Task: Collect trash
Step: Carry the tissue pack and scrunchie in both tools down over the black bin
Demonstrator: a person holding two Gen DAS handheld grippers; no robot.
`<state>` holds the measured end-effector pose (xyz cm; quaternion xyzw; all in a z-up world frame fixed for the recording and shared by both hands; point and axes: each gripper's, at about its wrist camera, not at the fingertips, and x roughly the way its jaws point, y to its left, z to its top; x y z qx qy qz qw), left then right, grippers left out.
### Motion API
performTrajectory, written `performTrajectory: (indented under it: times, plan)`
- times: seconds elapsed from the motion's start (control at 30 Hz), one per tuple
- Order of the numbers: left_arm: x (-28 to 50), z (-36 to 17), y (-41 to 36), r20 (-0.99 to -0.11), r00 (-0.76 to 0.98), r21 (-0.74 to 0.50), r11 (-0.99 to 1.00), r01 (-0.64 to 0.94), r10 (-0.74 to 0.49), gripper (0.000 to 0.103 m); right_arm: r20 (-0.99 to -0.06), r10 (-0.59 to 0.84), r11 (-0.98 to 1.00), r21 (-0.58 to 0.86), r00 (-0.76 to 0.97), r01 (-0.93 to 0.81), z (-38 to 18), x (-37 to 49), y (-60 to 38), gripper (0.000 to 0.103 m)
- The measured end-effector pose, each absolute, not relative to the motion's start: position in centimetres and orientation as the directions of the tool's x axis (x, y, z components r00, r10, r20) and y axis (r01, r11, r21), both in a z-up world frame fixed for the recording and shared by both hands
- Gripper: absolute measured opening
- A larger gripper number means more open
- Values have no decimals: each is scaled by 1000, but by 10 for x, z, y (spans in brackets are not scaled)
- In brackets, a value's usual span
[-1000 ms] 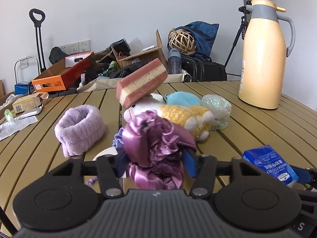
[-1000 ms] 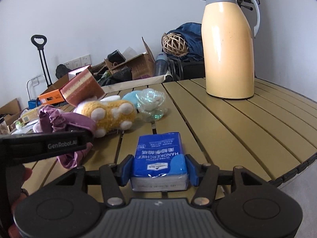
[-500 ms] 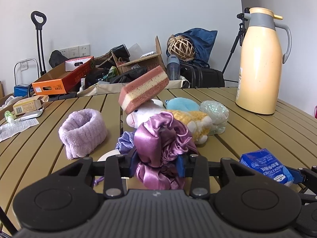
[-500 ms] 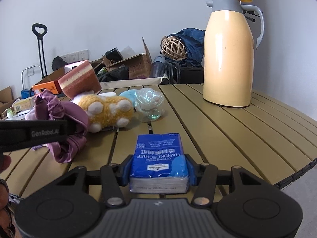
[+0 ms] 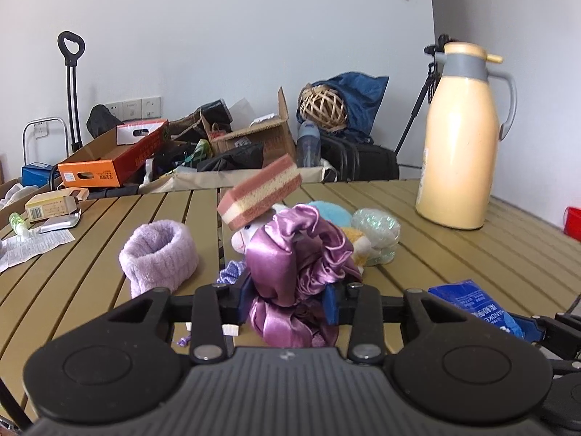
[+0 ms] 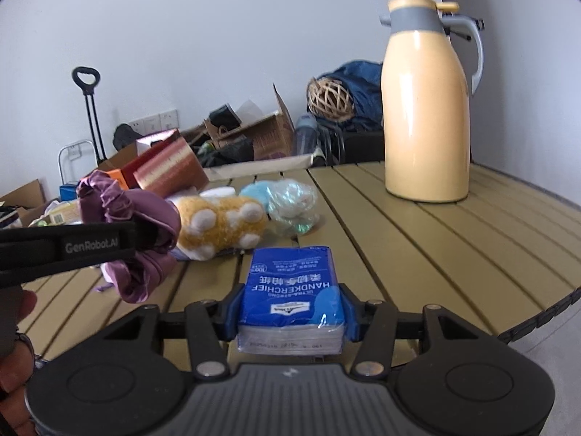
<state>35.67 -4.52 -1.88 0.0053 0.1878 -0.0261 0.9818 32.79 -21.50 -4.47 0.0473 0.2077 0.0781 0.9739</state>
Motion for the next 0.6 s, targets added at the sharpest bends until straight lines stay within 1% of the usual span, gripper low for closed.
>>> performTrajectory:
  times: [0.17, 0.33, 0.6]
  plan:
    - [338, -4, -42, -341, 937, -27, 997, 68, -73, 38, -381, 196, 979, 127, 904, -159, -34, 313, -220, 51]
    - [315, 7, -37, -309, 946, -20, 995, 95, -96, 38, -389, 229, 972, 144, 892, -186, -27, 297, -222, 51]
    - [279, 10, -23, -309, 939, -29, 988, 151, -153, 38, -363, 279, 960, 131, 889, -248, -17, 263, -223, 51]
